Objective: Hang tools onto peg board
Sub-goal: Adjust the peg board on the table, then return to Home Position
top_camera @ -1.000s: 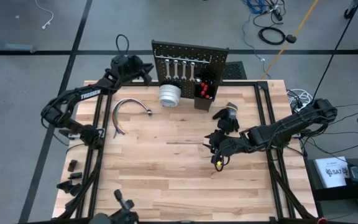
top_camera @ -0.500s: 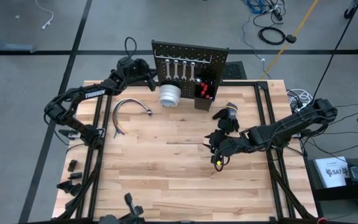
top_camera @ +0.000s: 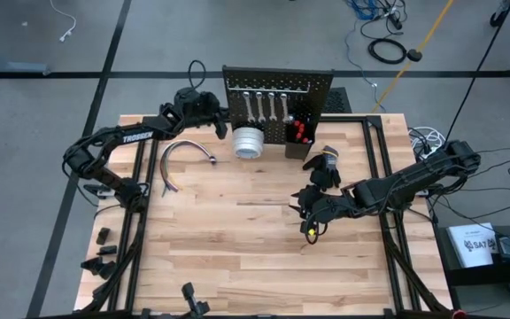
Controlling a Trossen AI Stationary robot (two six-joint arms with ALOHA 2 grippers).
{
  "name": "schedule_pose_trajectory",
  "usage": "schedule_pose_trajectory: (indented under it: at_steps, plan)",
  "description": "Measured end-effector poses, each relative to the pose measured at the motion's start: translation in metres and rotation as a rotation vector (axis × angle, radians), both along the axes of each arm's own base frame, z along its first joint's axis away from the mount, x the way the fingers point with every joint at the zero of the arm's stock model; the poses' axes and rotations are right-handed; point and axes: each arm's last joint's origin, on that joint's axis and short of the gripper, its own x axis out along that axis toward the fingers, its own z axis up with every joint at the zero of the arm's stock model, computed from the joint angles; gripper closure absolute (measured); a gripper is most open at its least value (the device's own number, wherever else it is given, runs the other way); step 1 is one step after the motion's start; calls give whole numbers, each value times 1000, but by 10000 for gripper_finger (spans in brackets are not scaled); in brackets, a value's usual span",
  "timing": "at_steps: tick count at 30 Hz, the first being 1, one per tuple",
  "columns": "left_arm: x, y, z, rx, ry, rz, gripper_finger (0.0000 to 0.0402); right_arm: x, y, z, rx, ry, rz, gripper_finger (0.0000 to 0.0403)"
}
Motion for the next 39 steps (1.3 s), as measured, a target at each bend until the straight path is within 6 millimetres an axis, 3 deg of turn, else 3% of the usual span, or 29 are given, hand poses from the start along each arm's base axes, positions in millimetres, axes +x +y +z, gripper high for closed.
schedule_pose_trajectory:
  at_steps: [9,15,19,24,31,34,39]
  plan:
    - [-17,-8,22,91,78,191,399,-10,-3,1,-38,63,6,257]
    - [-39,-31,49,114,102,175,399,-33,-8,14,-92,38,-33,257]
    - [-50,-60,53,51,67,64,399,-54,-15,13,-48,-45,-68,257]
    - [-58,-106,46,16,0,-62,399,-76,-15,9,31,-166,33,257]
    - [-64,-163,44,-16,-275,-222,399,-93,-16,24,46,-435,127,259]
    - [-63,-180,37,-26,-333,-247,399,-99,-19,25,14,-457,142,287]
    - [-64,-204,33,-36,-377,-309,399,-105,-22,30,30,-503,171,390]
